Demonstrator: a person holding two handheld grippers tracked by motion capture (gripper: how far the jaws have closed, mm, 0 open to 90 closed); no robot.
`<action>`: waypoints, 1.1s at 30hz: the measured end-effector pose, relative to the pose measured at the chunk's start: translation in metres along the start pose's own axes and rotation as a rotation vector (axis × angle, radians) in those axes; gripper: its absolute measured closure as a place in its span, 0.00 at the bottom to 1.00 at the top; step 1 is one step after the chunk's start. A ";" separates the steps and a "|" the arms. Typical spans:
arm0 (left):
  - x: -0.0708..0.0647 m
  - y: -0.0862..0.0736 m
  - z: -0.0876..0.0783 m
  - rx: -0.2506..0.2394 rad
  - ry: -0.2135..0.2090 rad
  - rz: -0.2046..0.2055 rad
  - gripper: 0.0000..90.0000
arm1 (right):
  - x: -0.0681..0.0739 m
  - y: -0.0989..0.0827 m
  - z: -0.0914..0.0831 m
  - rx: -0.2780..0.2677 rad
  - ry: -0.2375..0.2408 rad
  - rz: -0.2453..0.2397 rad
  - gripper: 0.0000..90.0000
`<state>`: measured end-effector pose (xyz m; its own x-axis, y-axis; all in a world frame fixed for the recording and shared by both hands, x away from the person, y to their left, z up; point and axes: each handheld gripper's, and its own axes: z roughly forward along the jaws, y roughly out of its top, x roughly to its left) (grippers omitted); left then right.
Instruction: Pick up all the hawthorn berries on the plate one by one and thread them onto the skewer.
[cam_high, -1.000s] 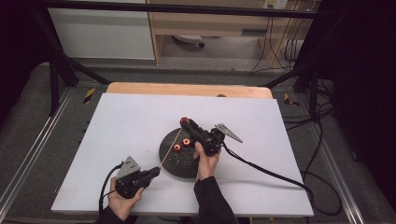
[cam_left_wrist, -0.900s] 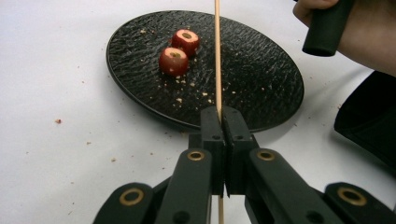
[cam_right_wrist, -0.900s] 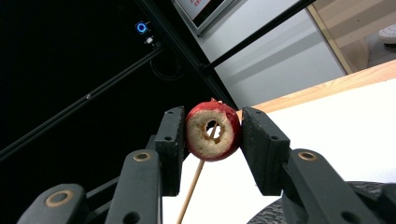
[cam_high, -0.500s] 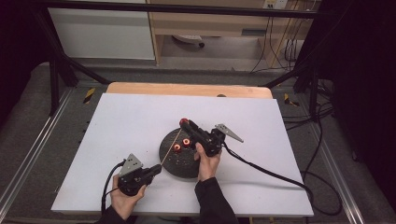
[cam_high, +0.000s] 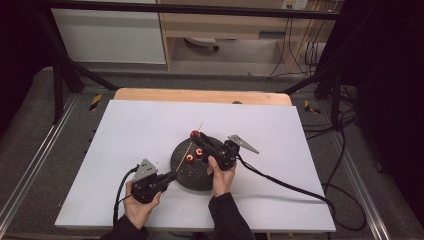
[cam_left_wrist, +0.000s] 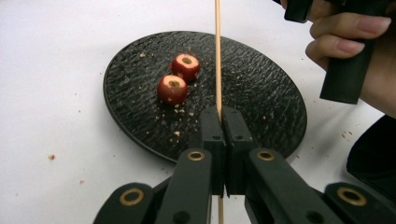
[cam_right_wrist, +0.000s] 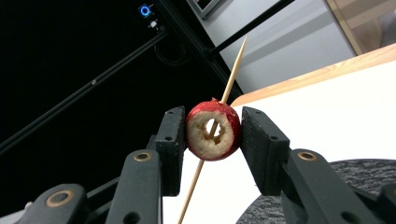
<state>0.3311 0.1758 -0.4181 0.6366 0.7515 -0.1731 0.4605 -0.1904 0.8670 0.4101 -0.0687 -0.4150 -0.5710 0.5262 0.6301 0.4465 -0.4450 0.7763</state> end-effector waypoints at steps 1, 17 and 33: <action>0.000 0.001 0.001 0.003 0.001 0.000 0.98 | 0.000 -0.001 0.000 0.004 0.002 0.002 0.69; 0.002 0.022 0.015 -0.001 -0.007 0.008 0.98 | 0.002 -0.006 -0.002 0.051 0.008 -0.017 0.69; 0.002 0.034 0.025 -0.008 -0.011 0.018 0.98 | 0.005 -0.014 -0.006 0.103 0.015 -0.040 0.69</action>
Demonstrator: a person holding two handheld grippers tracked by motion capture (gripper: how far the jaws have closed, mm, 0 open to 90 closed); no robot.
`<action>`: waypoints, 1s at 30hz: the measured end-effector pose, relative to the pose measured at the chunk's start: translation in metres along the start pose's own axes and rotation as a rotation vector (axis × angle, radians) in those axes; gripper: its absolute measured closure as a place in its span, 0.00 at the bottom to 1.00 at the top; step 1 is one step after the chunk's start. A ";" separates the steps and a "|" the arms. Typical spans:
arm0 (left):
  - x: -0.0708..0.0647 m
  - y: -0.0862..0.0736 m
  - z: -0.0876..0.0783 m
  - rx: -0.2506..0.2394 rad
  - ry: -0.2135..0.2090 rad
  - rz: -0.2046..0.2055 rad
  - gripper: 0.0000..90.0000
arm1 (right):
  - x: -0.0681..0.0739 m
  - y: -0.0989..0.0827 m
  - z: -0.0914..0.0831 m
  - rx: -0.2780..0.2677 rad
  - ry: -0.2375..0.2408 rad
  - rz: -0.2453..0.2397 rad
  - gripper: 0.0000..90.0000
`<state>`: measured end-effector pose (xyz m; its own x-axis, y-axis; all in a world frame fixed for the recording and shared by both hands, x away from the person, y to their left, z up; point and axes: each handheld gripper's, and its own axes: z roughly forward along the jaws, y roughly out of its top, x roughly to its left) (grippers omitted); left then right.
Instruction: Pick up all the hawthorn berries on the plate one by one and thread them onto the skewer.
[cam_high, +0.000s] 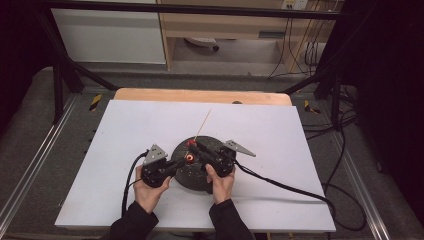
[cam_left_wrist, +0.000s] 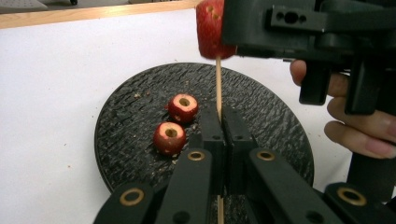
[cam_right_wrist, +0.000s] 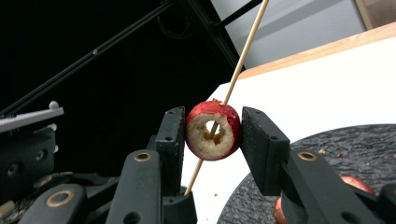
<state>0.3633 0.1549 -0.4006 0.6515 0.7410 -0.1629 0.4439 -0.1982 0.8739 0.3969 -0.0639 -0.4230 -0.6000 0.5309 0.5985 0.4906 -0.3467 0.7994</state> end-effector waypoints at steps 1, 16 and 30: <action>0.000 0.000 0.000 0.000 -0.001 0.001 0.98 | 0.001 0.000 0.000 0.004 0.001 0.006 0.69; 0.000 -0.001 0.002 0.004 -0.007 0.014 0.98 | 0.003 -0.010 -0.002 0.049 0.002 -0.014 0.69; 0.010 -0.012 -0.011 0.016 -0.009 0.018 0.98 | 0.006 0.009 -0.016 0.108 -0.041 -0.121 0.42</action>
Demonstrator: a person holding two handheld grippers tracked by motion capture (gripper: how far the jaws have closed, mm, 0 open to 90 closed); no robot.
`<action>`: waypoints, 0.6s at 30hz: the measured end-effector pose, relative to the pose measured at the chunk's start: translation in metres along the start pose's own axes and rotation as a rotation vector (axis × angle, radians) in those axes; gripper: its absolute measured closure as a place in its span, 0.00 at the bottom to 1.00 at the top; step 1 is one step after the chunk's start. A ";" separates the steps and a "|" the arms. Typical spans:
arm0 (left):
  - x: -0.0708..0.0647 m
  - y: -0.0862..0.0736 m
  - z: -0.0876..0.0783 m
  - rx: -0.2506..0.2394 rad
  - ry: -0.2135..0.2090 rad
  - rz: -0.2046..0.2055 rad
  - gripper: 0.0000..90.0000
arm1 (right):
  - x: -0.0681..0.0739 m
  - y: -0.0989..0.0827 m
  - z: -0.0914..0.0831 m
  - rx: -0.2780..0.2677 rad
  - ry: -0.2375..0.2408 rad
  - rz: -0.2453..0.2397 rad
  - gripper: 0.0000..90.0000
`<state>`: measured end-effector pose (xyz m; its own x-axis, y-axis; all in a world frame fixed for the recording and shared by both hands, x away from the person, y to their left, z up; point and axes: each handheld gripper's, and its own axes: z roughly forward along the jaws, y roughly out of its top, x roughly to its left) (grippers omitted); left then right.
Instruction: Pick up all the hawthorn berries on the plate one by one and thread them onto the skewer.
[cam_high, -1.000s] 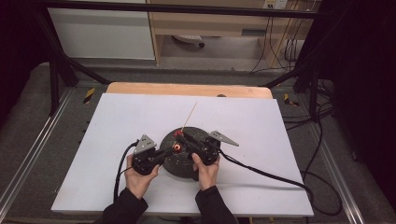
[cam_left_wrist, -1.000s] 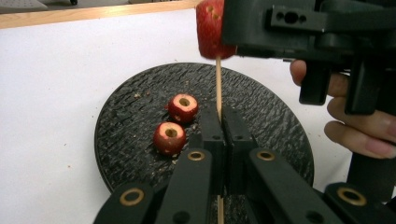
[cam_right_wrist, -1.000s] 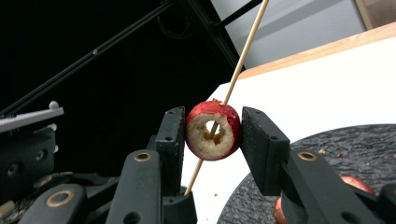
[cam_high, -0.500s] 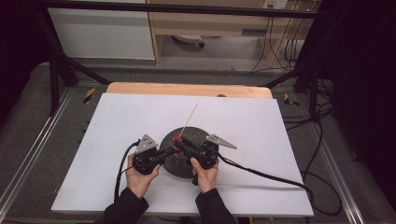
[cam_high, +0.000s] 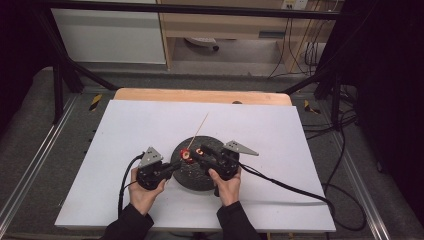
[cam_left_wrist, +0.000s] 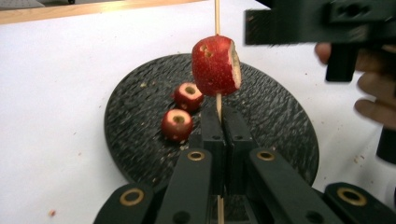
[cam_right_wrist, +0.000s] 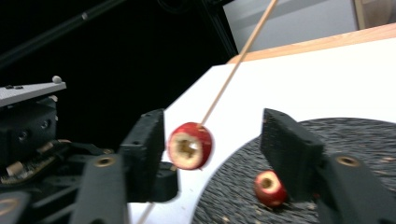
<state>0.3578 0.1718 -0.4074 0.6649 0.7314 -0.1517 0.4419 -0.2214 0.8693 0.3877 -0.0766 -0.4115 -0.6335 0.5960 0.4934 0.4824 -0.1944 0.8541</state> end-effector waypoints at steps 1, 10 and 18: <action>0.001 -0.002 -0.002 0.000 0.004 -0.001 0.98 | -0.001 0.002 -0.002 0.013 -0.007 -0.012 0.39; 0.011 -0.015 -0.019 0.017 0.003 -0.006 0.98 | -0.011 0.010 -0.011 0.178 -0.062 -0.112 0.15; 0.018 -0.031 -0.035 0.046 0.014 0.014 0.98 | -0.016 0.013 -0.013 0.293 -0.096 -0.175 0.07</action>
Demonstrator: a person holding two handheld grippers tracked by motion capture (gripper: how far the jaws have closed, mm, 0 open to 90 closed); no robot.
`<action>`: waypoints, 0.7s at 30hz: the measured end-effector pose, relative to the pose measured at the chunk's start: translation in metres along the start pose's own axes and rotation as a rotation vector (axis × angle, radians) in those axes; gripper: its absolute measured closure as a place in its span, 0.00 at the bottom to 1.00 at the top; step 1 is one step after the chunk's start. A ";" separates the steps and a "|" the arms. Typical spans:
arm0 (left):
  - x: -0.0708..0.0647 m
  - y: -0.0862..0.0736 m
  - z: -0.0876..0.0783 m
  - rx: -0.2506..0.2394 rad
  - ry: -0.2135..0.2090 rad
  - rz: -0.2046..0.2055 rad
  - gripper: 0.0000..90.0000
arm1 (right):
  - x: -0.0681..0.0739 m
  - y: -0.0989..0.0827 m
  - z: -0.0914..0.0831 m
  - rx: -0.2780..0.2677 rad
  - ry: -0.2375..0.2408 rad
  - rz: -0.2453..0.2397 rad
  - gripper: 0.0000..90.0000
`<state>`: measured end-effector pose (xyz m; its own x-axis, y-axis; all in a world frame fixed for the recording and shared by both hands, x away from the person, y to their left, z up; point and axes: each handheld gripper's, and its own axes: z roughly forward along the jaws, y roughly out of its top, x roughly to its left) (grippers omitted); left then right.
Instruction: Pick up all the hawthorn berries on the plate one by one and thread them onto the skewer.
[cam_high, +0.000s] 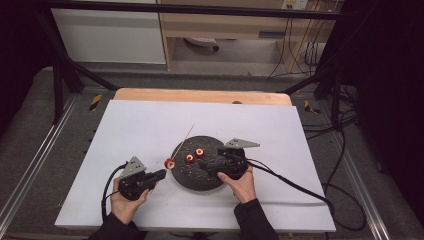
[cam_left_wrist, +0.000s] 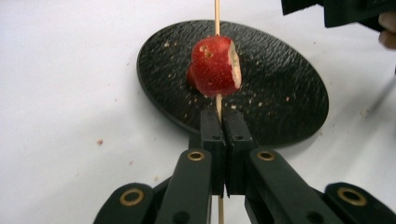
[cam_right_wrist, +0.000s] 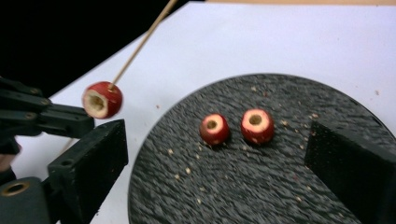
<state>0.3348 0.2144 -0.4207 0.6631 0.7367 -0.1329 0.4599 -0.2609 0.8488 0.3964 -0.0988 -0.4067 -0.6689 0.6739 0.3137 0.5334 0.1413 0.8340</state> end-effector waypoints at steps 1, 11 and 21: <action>0.001 -0.002 -0.002 0.005 0.000 0.002 0.98 | -0.001 0.000 0.000 0.013 -0.004 -0.010 0.06; 0.009 -0.022 -0.015 0.049 0.004 0.016 0.98 | -0.009 0.004 0.000 0.143 -0.047 -0.059 0.04; 0.017 -0.035 -0.023 0.073 0.002 0.002 0.98 | -0.014 0.017 0.009 0.238 -0.090 -0.081 0.04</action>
<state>0.3166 0.2505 -0.4409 0.6633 0.7370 -0.1301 0.5003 -0.3074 0.8094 0.4194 -0.0995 -0.4013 -0.6713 0.7138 0.1994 0.5937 0.3568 0.7213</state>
